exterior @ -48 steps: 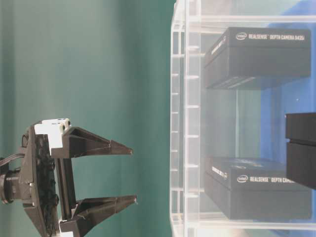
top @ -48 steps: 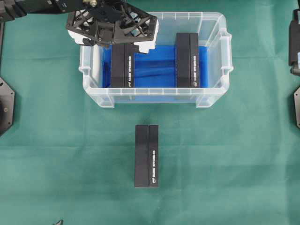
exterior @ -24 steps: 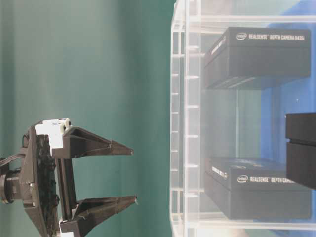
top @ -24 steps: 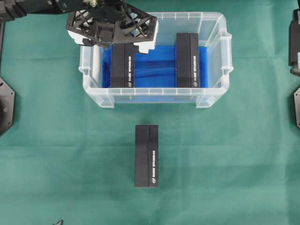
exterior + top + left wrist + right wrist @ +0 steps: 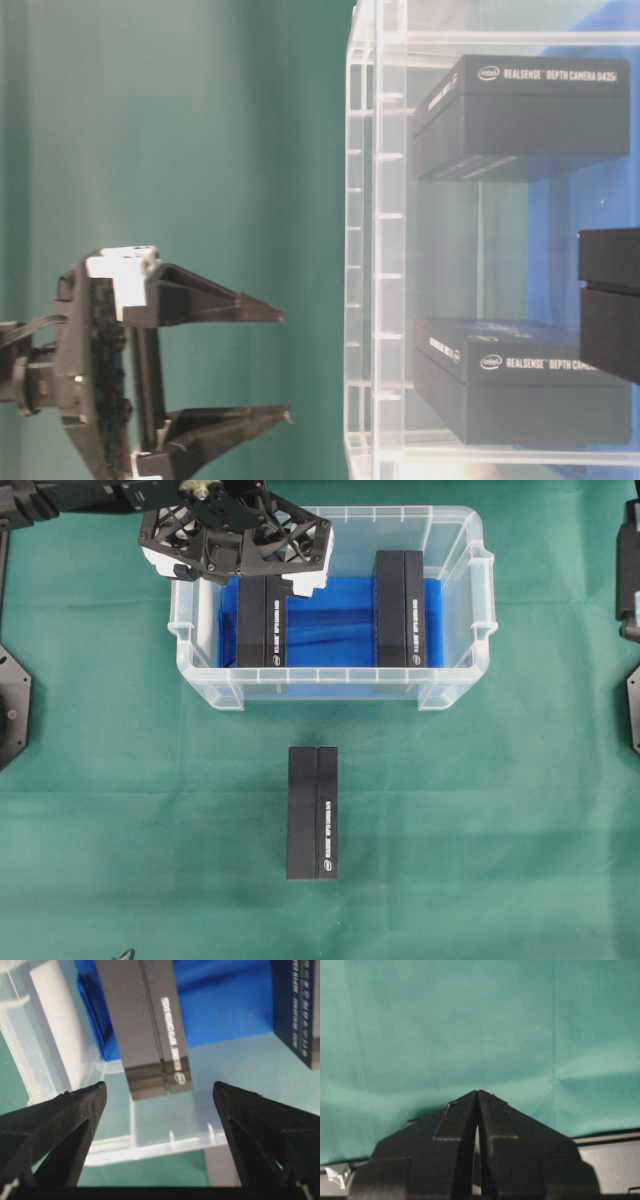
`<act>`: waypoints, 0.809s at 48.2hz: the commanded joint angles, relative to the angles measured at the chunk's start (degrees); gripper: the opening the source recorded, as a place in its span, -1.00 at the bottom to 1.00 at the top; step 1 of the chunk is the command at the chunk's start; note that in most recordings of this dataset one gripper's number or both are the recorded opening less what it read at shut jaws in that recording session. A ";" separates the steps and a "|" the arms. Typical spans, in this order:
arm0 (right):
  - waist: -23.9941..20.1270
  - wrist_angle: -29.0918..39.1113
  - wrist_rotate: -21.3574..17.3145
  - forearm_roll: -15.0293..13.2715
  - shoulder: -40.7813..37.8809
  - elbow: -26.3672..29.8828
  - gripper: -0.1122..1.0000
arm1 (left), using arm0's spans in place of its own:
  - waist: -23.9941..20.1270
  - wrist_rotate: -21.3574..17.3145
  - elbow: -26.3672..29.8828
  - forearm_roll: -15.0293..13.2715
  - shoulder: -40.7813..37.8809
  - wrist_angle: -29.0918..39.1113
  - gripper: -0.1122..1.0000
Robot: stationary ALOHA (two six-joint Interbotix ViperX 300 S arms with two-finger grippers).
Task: Take the box out of the case with the left arm.
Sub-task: 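Lower the left gripper around the left black boxes and close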
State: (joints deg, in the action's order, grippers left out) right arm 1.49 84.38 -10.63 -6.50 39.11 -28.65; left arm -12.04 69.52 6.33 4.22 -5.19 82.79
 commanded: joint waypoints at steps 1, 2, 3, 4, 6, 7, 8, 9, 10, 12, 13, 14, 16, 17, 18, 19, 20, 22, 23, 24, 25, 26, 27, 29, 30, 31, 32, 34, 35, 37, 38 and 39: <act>0.09 0.00 -0.18 0.00 0.09 0.62 -0.76 | -0.18 -0.09 -0.35 0.44 1.76 -0.62 0.81; 0.09 0.00 -0.18 0.00 0.09 0.62 -0.76 | -0.26 -0.09 -0.70 0.44 1.76 -0.79 0.81; 0.09 0.00 -0.18 0.09 0.09 0.62 -0.76 | -0.18 -0.09 -1.05 0.44 1.76 -1.05 0.81; 0.09 0.00 -0.18 0.00 0.09 0.62 -0.76 | -0.26 -0.09 -1.32 0.44 1.76 -1.32 0.81; 0.09 0.00 -0.18 0.00 0.09 0.62 -0.76 | -0.26 0.00 -2.20 0.44 1.76 -2.20 0.81; 0.09 0.00 -0.18 0.09 0.09 0.62 -0.76 | -0.26 0.00 -2.55 0.44 1.67 -2.64 0.81; 0.09 0.00 -0.18 0.00 0.00 0.53 -0.76 | -0.35 0.00 -3.08 0.53 1.76 -3.52 0.81; 0.09 0.00 -0.18 0.00 0.09 0.62 -0.76 | -0.35 0.00 -3.43 0.62 1.76 -4.13 0.81; 0.09 0.00 -0.18 0.00 0.09 0.62 -0.76 | -0.35 0.09 -3.78 0.62 1.76 -4.75 0.81; 0.09 0.00 -0.18 0.00 0.09 0.62 -0.76 | -0.44 0.26 -4.48 0.79 1.76 -5.89 0.81; 0.09 0.00 -0.18 0.00 0.09 0.62 -0.76 | -0.53 0.44 -4.83 0.88 1.85 -6.50 0.81; 0.00 0.00 -0.18 0.00 0.00 0.62 -0.76 | -0.62 0.62 -5.36 0.88 1.85 -6.86 0.81; 0.09 0.00 -0.18 0.00 0.00 0.62 -0.76 | -0.70 0.97 -6.15 1.05 1.93 -7.65 0.81; 0.09 0.00 -0.18 0.00 0.00 0.62 -0.76 | -0.79 1.05 -6.50 1.05 2.02 -8.00 0.81; 0.09 0.00 -0.18 0.00 0.00 0.62 -0.76 | -0.79 1.23 -6.94 1.05 2.02 -8.35 0.81; 0.09 0.00 -0.18 0.09 0.00 0.53 -0.76 | -0.88 1.32 -7.29 1.05 2.11 -8.70 0.81; 0.09 0.00 -0.18 0.00 0.00 0.62 -0.76 | -0.88 1.41 -7.73 1.05 2.20 -9.05 0.81; 0.09 0.00 -0.18 0.09 0.09 0.62 -0.76 | -0.97 1.49 -8.53 1.05 2.46 -9.93 0.81; 0.09 0.00 -0.18 0.00 0.00 0.62 -0.76 | -1.05 1.49 -9.05 1.05 2.55 -10.72 0.81; 0.09 0.00 -0.18 0.09 0.00 0.62 -0.76 | -1.14 1.49 -9.58 1.05 2.55 -11.34 0.81; 0.09 0.00 -0.18 0.00 0.00 0.53 -0.76 | -1.23 1.49 -9.93 1.05 2.64 -11.87 0.81; 0.09 0.00 -0.18 0.09 0.00 0.62 -0.76 | -1.23 1.58 -10.28 1.05 2.64 -12.48 0.81; 0.09 0.00 -0.18 0.09 0.00 0.62 -0.76 | -1.32 1.58 -10.72 1.05 2.64 -13.01 0.81; 0.09 0.00 -0.18 0.09 0.00 0.62 -0.76 | -1.41 1.58 -11.25 1.05 2.64 -13.89 0.81; 0.09 0.00 -0.18 0.09 0.00 0.62 -0.76 | -1.49 1.58 -11.60 1.05 2.55 -14.33 0.81; 0.09 0.00 -0.18 0.09 0.00 0.62 -0.76 | -1.49 1.58 -11.87 1.05 2.55 -14.68 0.81; 0.09 0.00 -0.18 0.00 -0.09 0.62 -0.76 | -1.49 1.58 -12.04 1.05 2.55 -15.03 0.81; 0.09 0.00 -0.18 0.09 -0.09 0.62 -0.76 | -1.58 1.58 -12.39 1.05 2.29 -15.64 0.81; 0.09 0.00 -0.18 0.09 -0.09 0.62 -0.76 | -1.58 1.58 -12.57 1.05 2.29 -15.82 0.81; 0.09 0.00 -0.18 0.09 0.00 0.62 -0.76 | -1.67 1.58 -12.74 1.05 2.11 -16.08 0.81; 0.09 0.00 -0.18 0.09 -0.09 0.53 -0.76 | -1.67 1.58 -12.83 1.05 2.11 -16.17 0.81; 0.09 0.00 -0.18 0.09 -0.09 0.53 -0.76 | -1.76 1.58 -12.92 1.05 2.02 -16.17 0.81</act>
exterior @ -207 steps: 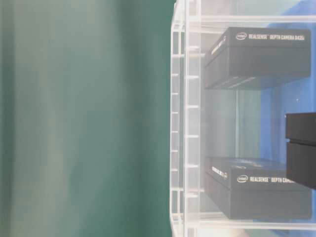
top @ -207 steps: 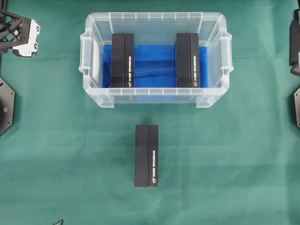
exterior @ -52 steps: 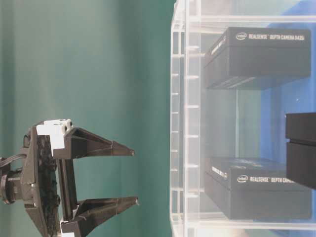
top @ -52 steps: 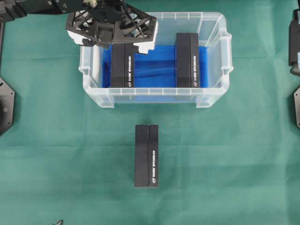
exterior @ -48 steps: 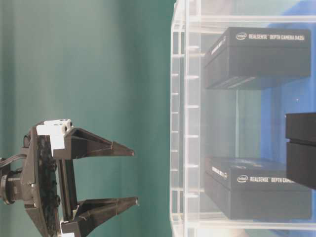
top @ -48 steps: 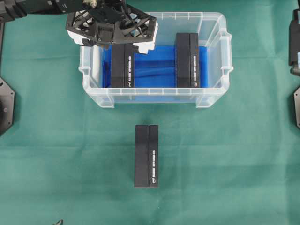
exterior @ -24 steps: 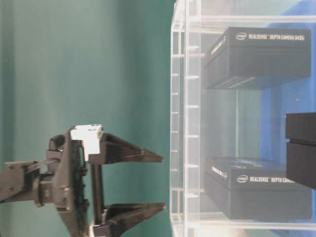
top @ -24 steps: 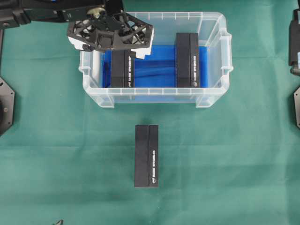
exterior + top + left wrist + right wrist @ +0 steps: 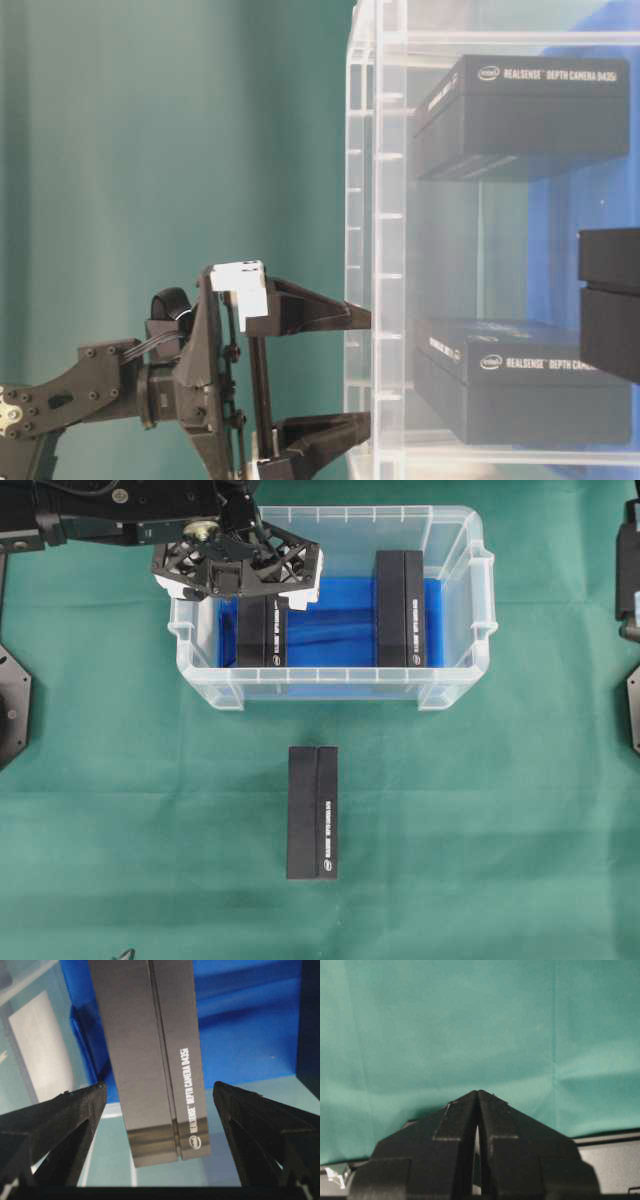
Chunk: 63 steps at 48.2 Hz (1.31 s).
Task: Take the box out of the case with the left arm.
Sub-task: 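Lower the left gripper around the left black boxes and close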
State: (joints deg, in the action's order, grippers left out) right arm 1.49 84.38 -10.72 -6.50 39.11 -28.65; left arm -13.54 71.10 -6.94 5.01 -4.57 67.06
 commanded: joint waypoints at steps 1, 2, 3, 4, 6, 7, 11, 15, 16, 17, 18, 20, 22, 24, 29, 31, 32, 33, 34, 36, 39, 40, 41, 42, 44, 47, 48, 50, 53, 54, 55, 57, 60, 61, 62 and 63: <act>0.09 0.00 -0.09 0.09 0.00 0.53 -0.76 | -0.26 0.00 0.26 0.26 1.41 -0.53 0.81; 0.09 0.00 -0.09 0.09 -0.09 0.62 -0.76 | -0.35 0.00 0.18 0.26 1.41 -0.53 0.81; 0.09 0.00 -0.09 0.09 -0.09 0.62 -0.76 | -0.44 0.00 0.09 0.26 1.32 -0.62 0.81; 0.09 0.00 -0.09 0.09 -0.09 0.62 -0.76 | -0.44 0.00 -0.18 0.26 1.32 -0.70 0.81; 0.09 0.00 -0.09 0.09 -0.09 0.62 -0.76 | -0.62 0.00 -0.35 0.26 1.23 -0.88 0.81; 0.09 0.00 -0.09 0.09 -0.09 0.62 -0.76 | -0.62 0.00 -0.53 0.26 1.23 -0.97 0.81; 0.09 0.00 -0.09 0.00 0.00 0.62 -0.76 | -0.79 0.09 -0.97 0.18 1.05 -1.93 0.81; 0.09 0.00 -0.09 0.09 -0.09 0.53 -0.76 | -0.97 0.09 -1.41 0.26 0.62 -2.72 0.81; 0.09 0.00 -0.09 0.00 -0.09 0.62 -0.76 | -0.97 0.00 -1.41 0.26 0.35 -2.99 0.81; 0.09 0.00 -0.09 0.09 -0.09 0.62 -0.76 | -0.97 0.00 -1.41 0.26 0.26 -3.16 0.81; 0.09 0.00 -0.09 0.09 -0.09 0.62 -0.76 | -0.97 0.00 -1.41 0.26 0.09 -3.34 0.81; 0.09 0.00 -0.09 0.00 -0.09 0.62 -0.76 | -0.97 0.00 -1.32 0.26 -0.35 -3.60 0.81; 0.09 0.00 -0.09 0.09 -0.09 0.62 -0.76 | -0.97 0.00 -1.32 0.26 -0.62 -3.96 0.81; 0.09 0.00 -0.09 0.09 -0.09 0.62 -0.76 | -0.97 0.00 -1.41 0.26 -0.88 -4.13 0.81; 0.09 0.00 -0.09 0.09 -0.09 0.62 -0.76 | -1.05 0.00 -1.49 0.18 -1.32 -4.31 0.81; 0.09 0.00 -0.09 0.09 0.00 0.62 -0.76 | -1.14 0.00 -1.67 0.18 -1.41 -4.31 0.81; 0.09 0.00 -0.09 0.00 -0.09 0.62 -0.76 | -1.14 0.00 -1.85 0.18 -1.41 -4.31 0.81; 0.09 0.00 -0.09 0.09 -0.09 0.62 -0.76 | -1.23 0.00 -1.93 0.18 -1.41 -4.31 0.81; 0.09 0.00 -0.09 0.09 -0.09 0.62 -0.76 | -1.32 0.00 -2.02 0.18 -1.41 -4.31 0.81; 0.09 0.00 -0.09 0.00 -0.09 0.53 -0.76 | -1.41 0.00 -2.29 0.26 -1.41 -4.39 0.81; 0.09 0.00 -0.09 0.09 -0.09 0.53 -0.76 | -1.49 0.00 -2.81 0.18 -1.41 -4.48 0.81; 0.09 0.00 -0.09 0.00 -0.09 0.53 -0.76 | -1.49 0.00 -3.08 0.18 -1.41 -4.57 0.81; 0.09 0.00 -0.09 0.09 0.00 0.53 -0.76 | -1.49 0.00 -3.25 0.18 -1.41 -4.66 0.81; 0.09 0.00 -0.09 0.00 -0.09 0.53 -0.76 | -1.58 0.00 -3.34 0.09 -1.41 -4.83 0.81; 0.09 0.00 0.00 0.00 0.00 0.53 -0.76 | -1.58 0.00 -3.60 0.09 -1.41 -5.10 0.81; 0.09 0.00 0.00 0.00 -0.09 0.53 -0.76 | -1.58 0.00 -3.87 0.00 -1.49 -5.54 0.81; 0.09 0.00 -0.09 0.00 -0.09 0.44 -0.76 | -1.67 0.00 -3.87 0.00 -1.58 -5.71 0.81; 0.09 0.00 0.00 0.00 0.00 0.44 -0.76 | -1.58 0.00 -3.87 0.00 -1.67 -5.98 0.81; 0.09 0.00 0.00 0.00 0.00 0.35 -0.76 | -1.58 0.00 -3.87 -0.09 -1.93 -6.06 0.81; 0.09 0.00 0.00 0.09 -0.09 0.35 -0.76 | -1.58 0.00 -3.87 -0.09 -1.93 -6.15 0.81; 0.09 0.00 0.00 0.09 0.00 0.35 -0.76 | -1.67 0.00 -3.87 -0.09 -2.02 -6.15 0.81; 0.09 0.00 0.00 0.00 0.00 0.35 -0.76 | -1.58 0.00 -3.96 -0.09 -2.11 -6.06 0.81; 0.00 0.00 0.00 0.00 0.00 0.26 -0.76 | -1.67 0.00 -3.96 -0.18 -2.37 -6.06 0.81; 0.09 0.00 0.00 0.00 -0.09 0.35 -0.76 | -1.58 0.00 -3.96 -0.18 -2.37 -6.15 0.81; 0.09 0.00 0.00 0.00 -0.09 0.26 -0.76 | -1.67 0.00 -3.96 -0.09 -2.46 -6.15 0.81; 0.09 0.00 0.00 0.00 -0.09 0.26 -0.76 | -1.58 0.00 -3.96 -0.18 -2.55 -6.15 0.81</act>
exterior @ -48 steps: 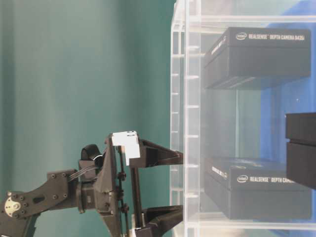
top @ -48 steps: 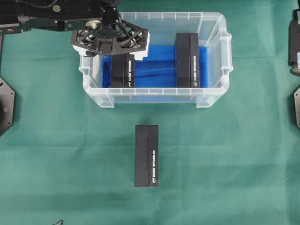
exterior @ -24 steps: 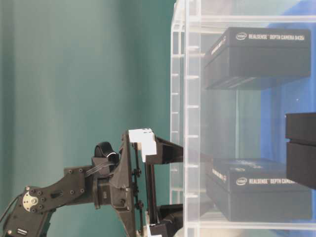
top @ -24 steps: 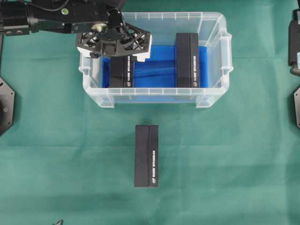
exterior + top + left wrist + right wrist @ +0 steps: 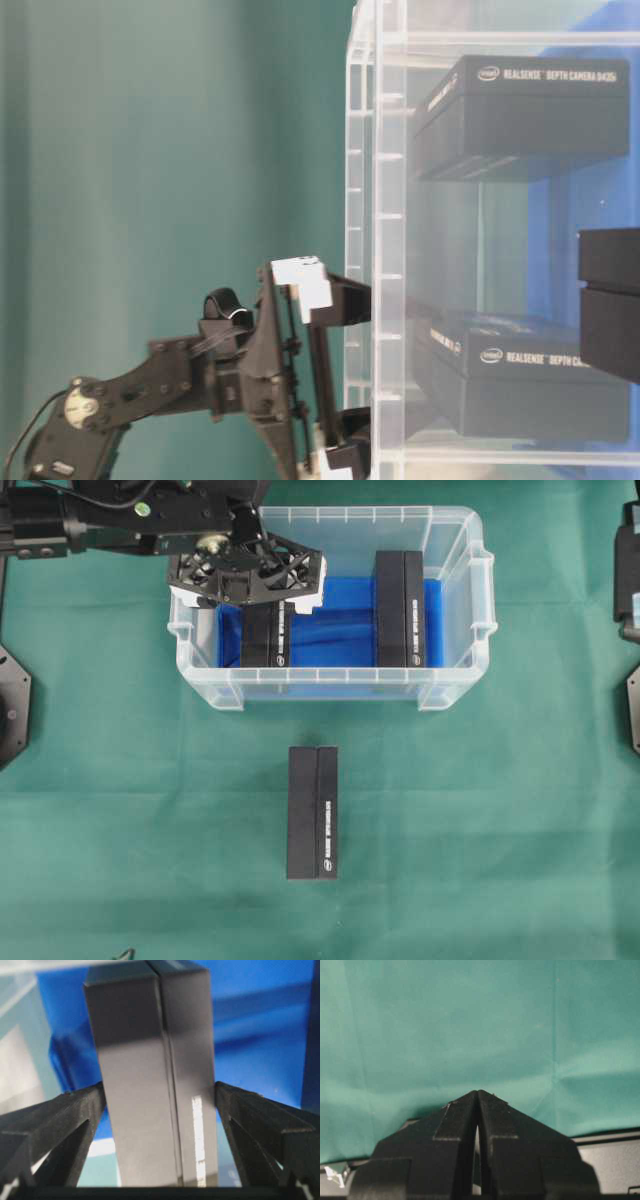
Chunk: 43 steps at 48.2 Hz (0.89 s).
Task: Take the box out of the case with the left arm.
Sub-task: 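Lower the left gripper around the left black boxes and close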
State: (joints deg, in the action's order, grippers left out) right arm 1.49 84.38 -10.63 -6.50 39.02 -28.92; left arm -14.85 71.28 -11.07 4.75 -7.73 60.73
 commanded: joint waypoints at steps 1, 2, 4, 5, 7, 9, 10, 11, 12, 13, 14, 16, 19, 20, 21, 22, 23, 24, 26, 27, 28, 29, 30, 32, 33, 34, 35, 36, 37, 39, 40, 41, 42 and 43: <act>0.09 0.00 -0.09 0.00 0.09 0.53 -0.76 | -0.26 -0.18 0.18 0.09 0.53 0.18 0.81; 0.09 0.00 -0.09 0.09 0.09 0.53 -0.76 | -0.35 -0.18 0.09 0.09 0.44 0.18 0.81; 0.09 0.00 -0.09 0.00 0.09 0.44 -0.76 | -0.35 -0.18 0.00 0.18 0.26 0.18 0.81; 0.09 0.00 -0.09 0.00 0.09 0.53 -0.76 | -0.26 -0.18 0.00 0.09 0.18 0.18 0.81; 0.09 0.00 -0.09 0.00 0.09 0.44 -0.76 | -0.26 -0.18 -0.18 0.09 0.00 0.09 0.81; 0.09 0.00 -0.09 0.00 0.00 0.44 -0.76 | -0.26 -0.18 -0.26 0.09 -0.09 0.00 0.81; 0.09 0.00 -0.09 0.00 0.09 0.44 -0.76 | -0.35 -0.18 -0.35 0.09 -0.09 0.00 0.81; 0.09 0.00 -0.09 0.00 0.09 0.53 -0.76 | -0.35 -0.18 -0.44 0.09 -0.18 -0.18 0.81; 0.09 0.00 -0.09 0.00 0.09 0.44 -0.76 | -0.35 -0.18 -0.53 0.09 -0.09 -0.26 0.81; 0.09 0.00 -0.09 0.00 0.09 0.44 -0.76 | -0.26 -0.18 -0.62 0.09 -0.18 -0.26 0.81; 0.09 0.00 -0.09 0.00 0.09 0.44 -0.76 | -0.26 -0.18 -0.70 0.09 -0.09 -0.35 0.81; 0.09 0.00 -0.09 0.00 0.09 0.44 -0.76 | -0.26 -0.18 -0.97 0.09 -0.18 -0.44 0.81; 0.09 0.00 -0.09 0.00 0.09 0.44 -0.76 | -0.35 -0.18 -1.14 0.00 -0.18 -0.44 0.81; 0.09 0.00 -0.09 0.00 0.09 0.44 -0.76 | -0.26 -0.18 -1.23 0.00 -0.09 -0.44 0.81; 0.09 0.00 -0.09 0.00 0.09 0.44 -0.76 | -0.35 -0.18 -1.32 0.00 -0.18 -0.44 0.81; 0.09 0.00 -0.09 0.00 0.09 0.44 -0.76 | -0.26 -0.18 -1.49 -0.09 -0.09 -0.44 0.81; 0.09 0.00 -0.09 0.00 0.00 0.44 -0.76 | -0.26 -0.18 -1.49 -0.18 -0.09 -0.53 0.81; 0.09 0.00 -0.09 0.00 0.00 0.35 -0.76 | -0.26 -0.18 -1.58 -0.26 -0.18 -0.53 0.81; 0.09 0.00 -0.09 0.00 0.09 0.44 -0.76 | -0.26 -0.26 -1.49 -0.35 -0.09 -0.70 0.81; 0.09 0.00 -0.09 0.00 0.09 0.44 -0.76 | -0.26 -0.35 -1.49 -0.35 -0.09 -0.79 0.81; 0.09 0.00 -0.09 0.00 0.09 0.35 -0.76 | -0.26 -0.35 -1.49 -0.35 -0.09 -0.97 0.80; 0.09 0.00 -0.09 0.00 0.00 0.35 -0.76 | -0.35 -0.44 -1.49 -0.44 -0.09 -1.14 0.79; 0.09 0.00 -0.09 0.00 0.09 0.44 -0.76 | -0.26 -0.44 -1.41 -0.53 -0.09 -1.41 0.78; 0.09 0.00 -0.09 0.00 0.09 0.35 -0.76 | -0.26 -0.44 -1.23 -0.79 -0.09 -1.67 0.75; 0.09 0.00 -0.09 0.00 0.09 0.35 -0.76 | -0.26 -0.44 -1.23 -0.97 -0.09 -1.85 0.72; 0.09 0.00 -0.09 0.00 0.09 0.44 -0.76 | -0.18 -0.44 -1.14 -1.05 -0.09 -1.93 0.67; 0.09 0.00 -0.09 0.00 0.09 0.44 -0.76 | -0.09 -0.44 -1.05 -1.14 0.00 -2.02 0.62; 0.09 0.00 -0.09 0.00 0.09 0.44 -0.76 | -0.09 -0.44 -0.97 -1.14 0.00 -2.02 0.52; 0.09 0.00 -0.09 0.00 0.09 0.35 -0.76 | 0.00 -0.44 -0.97 -1.14 0.18 -2.02 0.45; 0.09 0.00 -0.09 0.09 0.09 0.44 -0.76 | 0.18 -0.44 -0.88 -1.23 0.35 -2.02 0.33; 0.09 0.00 -0.09 0.00 0.09 0.44 -0.76 | 0.18 -0.44 -0.88 -1.23 0.53 -2.02 0.34; 0.09 0.00 -0.09 0.00 0.09 0.44 -0.76 | 0.18 -0.44 -0.88 -1.23 0.62 -2.02 0.34; 0.09 0.00 -0.09 0.00 0.09 0.44 -0.76 | 0.26 -0.44 -0.88 -1.23 0.97 -2.02 0.34; 0.09 0.00 -0.09 0.00 0.09 0.44 -0.76 | 0.26 -0.35 -0.97 -1.23 1.14 -2.02 0.34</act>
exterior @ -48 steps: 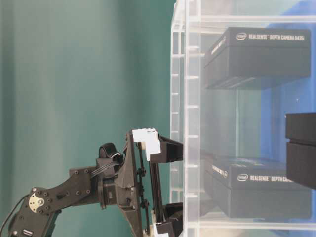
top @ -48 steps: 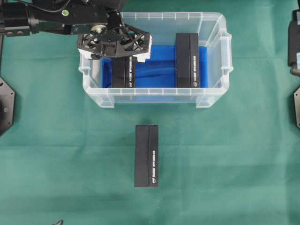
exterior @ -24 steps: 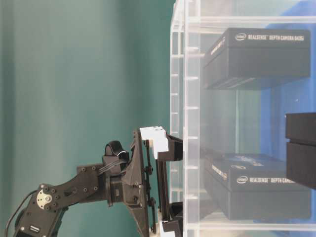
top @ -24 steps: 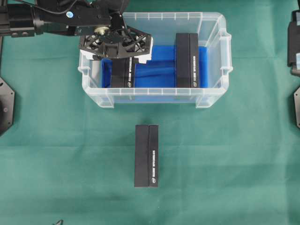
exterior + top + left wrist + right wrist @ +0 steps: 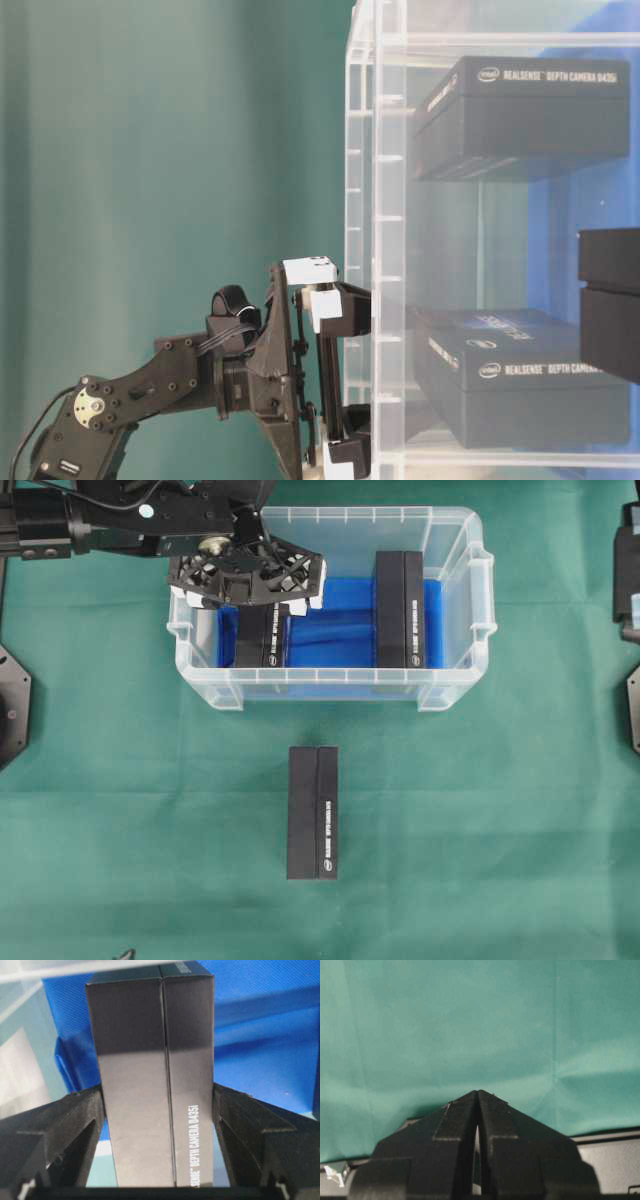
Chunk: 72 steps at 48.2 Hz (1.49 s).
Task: Take the box out of the case with the left arm.
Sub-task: 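Lower the left gripper around the left black boxes and close, then lift the left black boxes upward out of the case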
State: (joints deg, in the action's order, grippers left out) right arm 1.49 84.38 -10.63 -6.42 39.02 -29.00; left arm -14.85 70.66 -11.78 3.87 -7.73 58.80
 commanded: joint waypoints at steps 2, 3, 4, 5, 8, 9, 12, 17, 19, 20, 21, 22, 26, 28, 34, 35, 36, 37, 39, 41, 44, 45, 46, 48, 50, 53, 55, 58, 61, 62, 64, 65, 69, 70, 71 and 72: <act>0.09 0.00 -0.09 -0.09 0.09 0.53 -0.76 | 0.26 0.26 -0.35 -0.35 1.58 -0.09 0.34; 0.09 0.00 -0.09 -0.09 0.09 0.53 -0.76 | 0.26 0.26 -0.44 -0.26 1.67 -0.09 0.34; 0.00 0.00 -0.09 -0.09 0.09 0.53 -0.76 | 0.26 0.26 -0.44 -0.35 1.85 0.00 0.34; 0.00 0.00 -0.09 -0.09 0.09 0.53 -0.76 | 0.26 0.35 -0.53 -0.35 1.93 0.09 0.34; 0.09 0.00 -0.09 -0.09 0.09 0.53 -0.76 | 0.26 0.35 -0.62 -0.44 2.11 0.26 0.34; 0.09 0.00 -0.09 -0.09 0.09 0.53 -0.76 | 0.26 0.35 -0.62 -0.53 2.11 0.26 0.34; 0.09 0.00 0.00 -0.09 0.09 0.53 -0.76 | 0.26 0.35 -0.62 -1.05 2.11 0.26 0.34; 0.09 0.00 -0.09 -0.09 0.18 0.53 -0.76 | 0.35 0.44 -0.26 -1.23 2.11 0.26 0.34; 0.09 0.00 -0.09 -0.09 0.18 0.44 -0.76 | 0.35 0.44 -0.18 -1.23 2.20 0.26 0.34; 0.09 0.00 -0.09 -0.09 0.18 0.53 -0.76 | 0.35 0.44 -0.09 -1.23 2.29 0.26 0.34; 0.09 0.00 -0.09 -0.09 0.18 0.53 -0.76 | 0.35 0.44 0.00 -1.23 2.37 0.26 0.34; 0.09 0.00 -0.09 0.00 0.26 0.53 -0.76 | 0.35 0.44 0.09 -1.23 2.37 0.35 0.34; 0.09 0.00 0.00 -0.09 0.26 0.53 -0.76 | 0.35 0.70 0.62 -1.23 2.90 0.62 0.34; 0.00 0.00 0.00 0.00 0.26 0.53 -0.76 | 0.35 1.14 0.97 -1.23 3.08 0.97 0.34; 0.09 0.00 -0.09 -0.09 0.26 0.53 -0.76 | 0.35 2.81 2.29 -1.23 3.69 2.37 0.34; 0.09 0.00 0.00 -0.09 0.26 0.53 -0.76 | 0.35 2.99 2.46 -1.23 3.78 2.64 0.34; 0.09 0.00 -0.09 -0.09 0.26 0.53 -0.76 | 0.35 3.08 2.72 -1.23 3.87 2.81 0.34; 0.09 0.00 0.00 -0.09 0.26 0.53 -0.76 | 0.35 3.16 2.99 -1.23 3.96 3.16 0.34; 0.09 -0.09 0.00 -0.09 0.26 0.53 -0.76 | 0.35 3.25 3.52 -1.23 4.22 3.69 0.34; 0.09 -0.09 0.00 -0.09 0.26 0.53 -0.76 | 0.35 3.25 4.22 -1.23 4.66 4.48 0.34; 0.09 -0.09 -0.09 -0.09 0.26 0.53 -0.76 | 0.35 3.34 5.27 -1.23 5.27 5.54 0.34; 0.09 -0.09 -0.09 -0.09 0.26 0.53 -0.76 | 0.44 3.34 5.62 -1.23 5.45 5.89 0.34; 0.09 -0.09 -0.09 -0.09 0.26 0.53 -0.76 | 0.35 3.34 5.98 -1.23 5.71 6.24 0.34; 0.09 0.00 -0.09 -0.09 0.26 0.53 -0.76 | 0.26 3.34 6.68 -1.23 6.24 7.12 0.34; 0.09 0.00 -0.09 -0.18 0.26 0.44 -0.76 | 0.18 3.34 7.38 -1.23 6.77 8.00 0.34; 0.09 0.00 -0.09 -0.09 0.26 0.53 -0.76 | 0.00 3.43 8.53 -1.23 7.73 9.49 0.34; 0.09 0.00 -0.09 -0.09 0.26 0.44 -0.76 | -0.18 3.34 9.49 -1.23 8.53 10.72 0.34; 0.09 0.00 -0.09 -0.09 0.26 0.53 -0.76 | -0.53 3.43 10.81 -1.23 9.67 12.83 0.34; 0.09 0.00 -0.09 -0.09 0.26 0.53 -0.76 | -0.97 3.43 12.57 -1.14 11.07 15.38 0.34; 0.09 0.00 -0.09 -0.09 0.26 0.53 -0.76 | -1.14 3.43 13.10 -1.14 11.43 16.17 0.34; 0.09 0.00 -0.09 -0.09 0.26 0.53 -0.76 | -1.23 3.43 14.33 -1.05 12.04 17.49 0.34; 0.09 0.00 -0.09 -0.09 0.26 0.44 -0.76 | -1.32 3.43 14.85 -1.05 12.30 18.19 0.34; 0.09 0.00 -0.09 -0.09 0.26 0.53 -0.76 | -1.41 3.34 17.31 -1.05 13.01 20.83 0.34; 0.09 0.00 -0.18 -0.09 0.26 0.53 -0.76 | -1.32 3.34 17.93 -1.05 13.10 21.36 0.34; 0.09 0.00 -0.18 -0.09 0.26 0.53 -0.76 | -1.41 3.34 18.46 -1.05 13.18 21.97 0.34; 0.09 0.00 -0.09 -0.09 0.26 0.53 -0.76 | -1.32 3.34 19.07 -1.05 13.18 22.41 0.34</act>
State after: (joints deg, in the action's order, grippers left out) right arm 1.49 84.38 -10.72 -6.42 39.20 -29.09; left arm -16.26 74.09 3.78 2.64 3.34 79.63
